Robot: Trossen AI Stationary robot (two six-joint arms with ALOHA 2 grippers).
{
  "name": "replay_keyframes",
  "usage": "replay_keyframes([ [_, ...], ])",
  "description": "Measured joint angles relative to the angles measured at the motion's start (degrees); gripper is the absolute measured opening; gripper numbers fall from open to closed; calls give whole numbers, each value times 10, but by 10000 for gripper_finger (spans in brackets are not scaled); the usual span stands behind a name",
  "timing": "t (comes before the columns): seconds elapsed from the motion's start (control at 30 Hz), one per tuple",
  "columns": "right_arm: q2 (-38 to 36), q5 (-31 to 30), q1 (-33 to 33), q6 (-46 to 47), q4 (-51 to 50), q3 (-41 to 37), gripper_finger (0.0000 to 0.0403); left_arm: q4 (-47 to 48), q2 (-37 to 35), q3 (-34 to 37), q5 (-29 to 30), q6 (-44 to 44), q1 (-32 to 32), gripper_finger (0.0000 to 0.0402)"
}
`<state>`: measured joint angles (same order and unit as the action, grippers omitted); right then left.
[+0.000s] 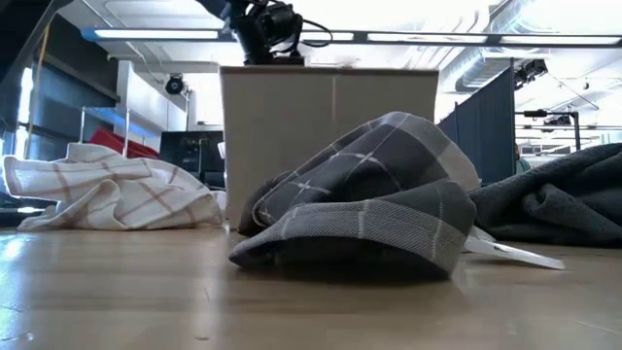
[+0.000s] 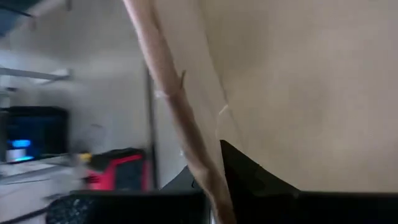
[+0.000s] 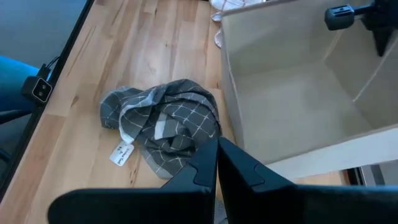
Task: Fold towel
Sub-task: Move the white laundry bin to the top center of the table
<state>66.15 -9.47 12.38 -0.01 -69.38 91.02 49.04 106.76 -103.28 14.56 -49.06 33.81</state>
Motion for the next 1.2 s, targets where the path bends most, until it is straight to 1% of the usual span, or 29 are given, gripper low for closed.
replay_keyframes([
  [0.17,0,0,0,2,2,0,0,-36,0,0,-3,-40,8,0],
  [0.33,0,0,0,13,2,0,0,-60,0,0,-4,-43,14,4],
  [0.73,0,0,0,11,2,0,0,-70,1,3,12,-50,14,137],
  [0.8,0,0,0,11,2,0,0,-83,1,3,51,-38,12,157],
  [0.87,0,0,0,11,2,0,0,-100,1,3,115,-28,9,170],
  [0.97,0,0,0,12,2,0,0,-103,-7,3,224,-29,0,178],
  [1.03,0,0,0,12,2,0,0,-88,-23,3,276,-27,-7,177],
  [1.1,0,0,0,12,9,0,0,-59,-48,3,305,-8,-18,174],
  [1.13,0,0,0,12,15,0,0,-38,-64,3,311,10,-23,172],
  [1.2,0,3,0,12,29,0,0,7,-99,3,303,65,-35,166],
])
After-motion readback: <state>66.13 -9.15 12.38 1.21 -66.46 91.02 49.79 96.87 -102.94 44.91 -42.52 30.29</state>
